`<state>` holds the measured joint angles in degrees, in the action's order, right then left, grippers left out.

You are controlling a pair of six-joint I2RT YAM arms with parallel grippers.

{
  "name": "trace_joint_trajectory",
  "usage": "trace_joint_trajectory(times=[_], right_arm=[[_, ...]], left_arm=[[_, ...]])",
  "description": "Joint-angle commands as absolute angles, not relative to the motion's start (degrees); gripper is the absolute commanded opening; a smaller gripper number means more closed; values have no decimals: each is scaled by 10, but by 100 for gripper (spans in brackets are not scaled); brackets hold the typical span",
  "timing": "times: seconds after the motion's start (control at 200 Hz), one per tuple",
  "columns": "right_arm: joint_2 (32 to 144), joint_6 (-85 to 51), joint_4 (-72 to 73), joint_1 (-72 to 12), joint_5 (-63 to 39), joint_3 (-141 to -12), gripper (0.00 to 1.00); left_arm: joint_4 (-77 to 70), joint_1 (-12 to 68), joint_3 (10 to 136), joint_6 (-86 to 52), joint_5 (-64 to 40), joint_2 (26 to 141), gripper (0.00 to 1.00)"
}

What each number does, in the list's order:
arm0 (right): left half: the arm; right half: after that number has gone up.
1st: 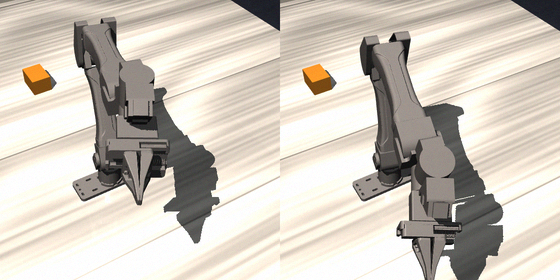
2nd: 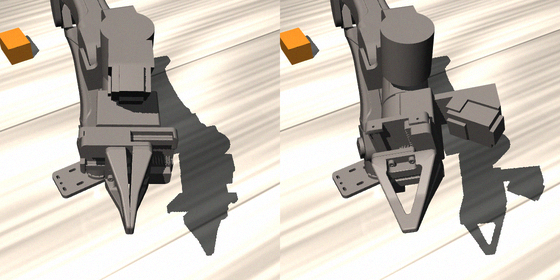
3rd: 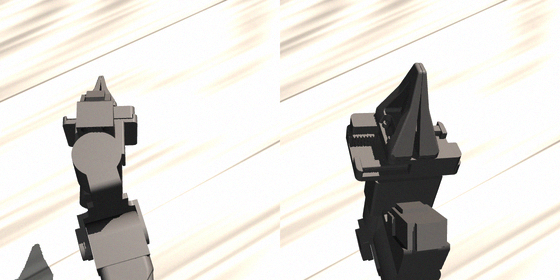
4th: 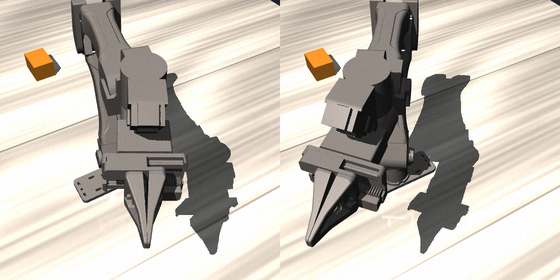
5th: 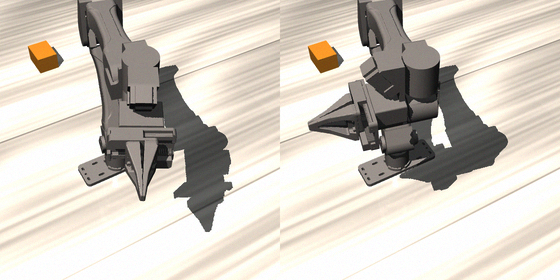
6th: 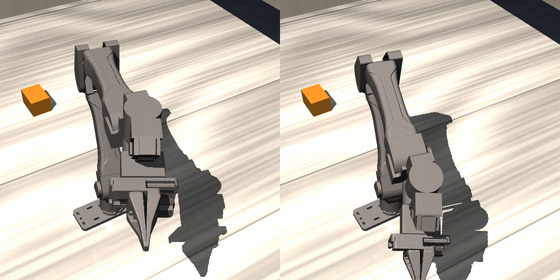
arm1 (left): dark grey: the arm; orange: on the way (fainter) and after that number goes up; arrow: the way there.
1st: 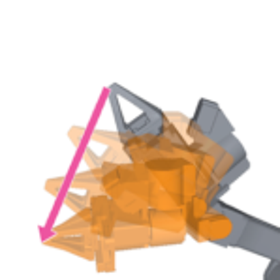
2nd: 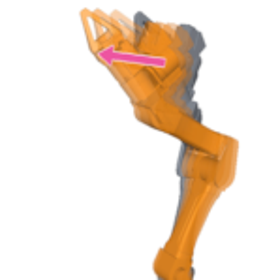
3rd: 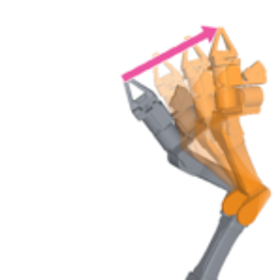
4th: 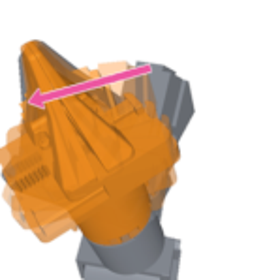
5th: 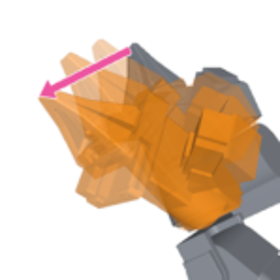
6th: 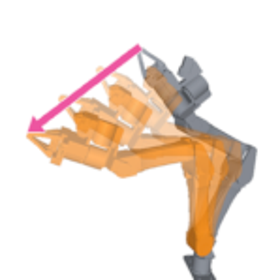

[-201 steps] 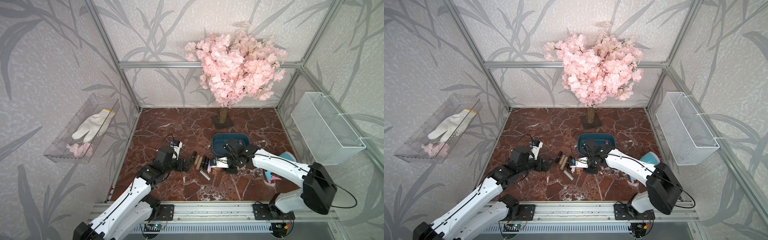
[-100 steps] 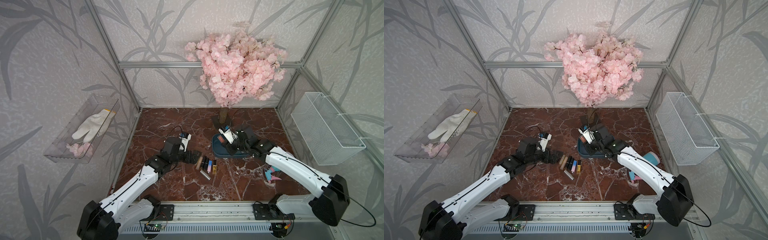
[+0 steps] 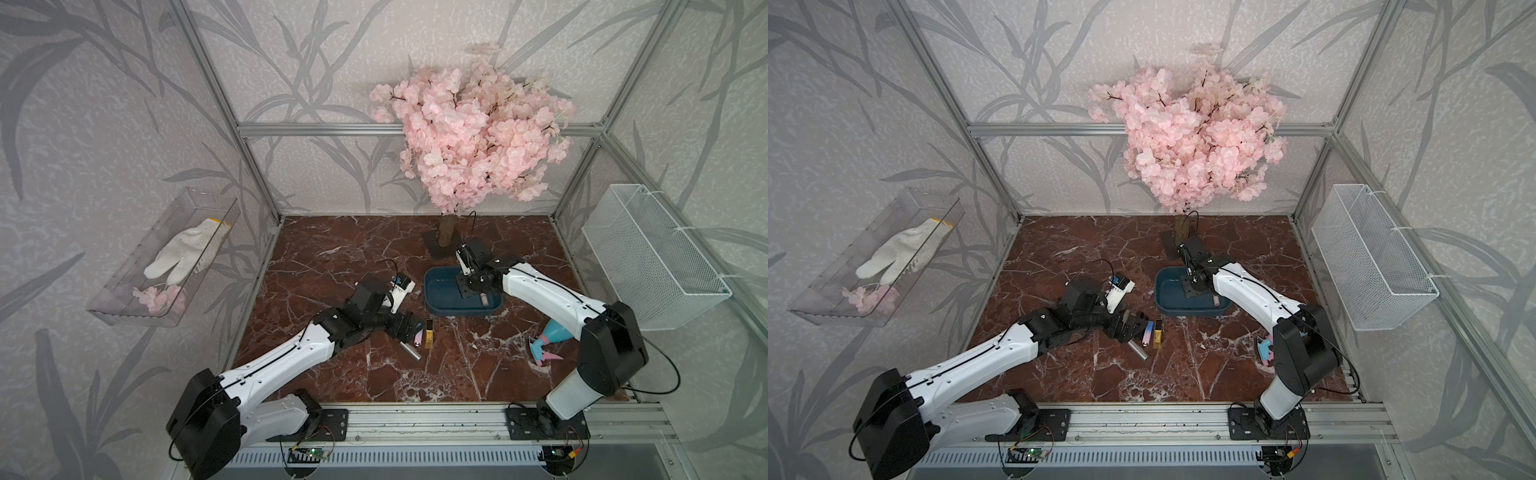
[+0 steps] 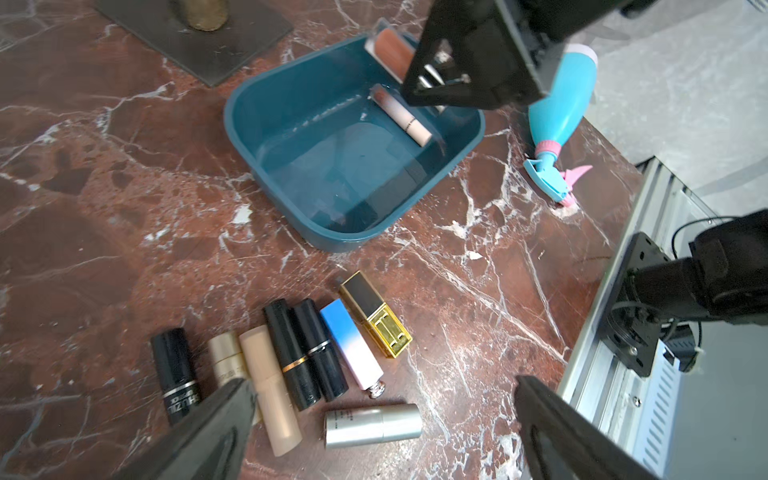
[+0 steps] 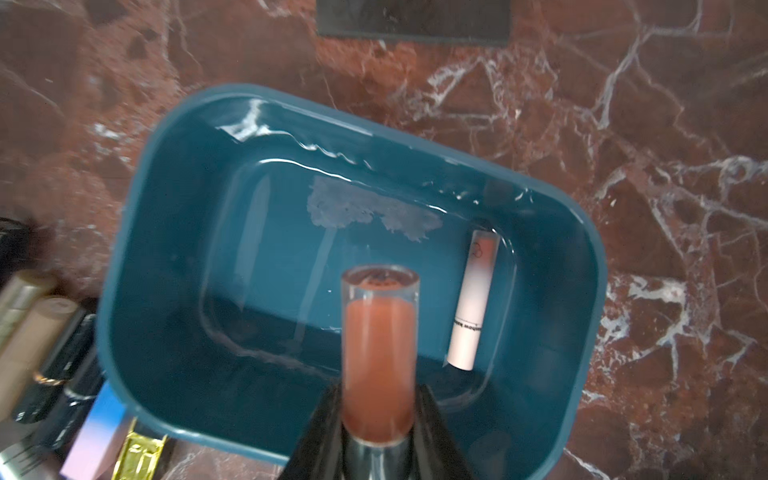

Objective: Put the lipstick into the storage box
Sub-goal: Place the lipstick in the storage box.

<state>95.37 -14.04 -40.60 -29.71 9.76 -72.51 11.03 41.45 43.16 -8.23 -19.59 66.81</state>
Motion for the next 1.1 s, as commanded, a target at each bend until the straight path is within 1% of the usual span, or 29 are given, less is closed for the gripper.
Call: trace_joint_trajectory(times=[0.0,0.045,0.185,0.36,0.55,0.685,0.93,1.095], right_arm=[[975,-157,-437,-278,96,-751,20],[1003,-152,-439,-272,95,-755,20],[1039,-141,-431,-249,77,-757,20],[1059,-128,-411,-234,63,-748,20],[1078,-119,-396,-223,48,-740,21],[1093,-116,-383,-218,42,-742,21],[1130,-117,-381,-209,58,-763,22],[1142,-119,-380,-208,64,-773,28]], left_arm=[[94,428,444,-31,-206,674,100],[91,432,444,-20,-205,676,100],[87,438,460,13,-206,698,100],[123,440,533,88,-230,769,100],[133,445,588,132,-251,829,100],[140,451,612,141,-244,851,100],[139,453,619,134,-240,863,100],[139,453,619,136,-239,866,100]])
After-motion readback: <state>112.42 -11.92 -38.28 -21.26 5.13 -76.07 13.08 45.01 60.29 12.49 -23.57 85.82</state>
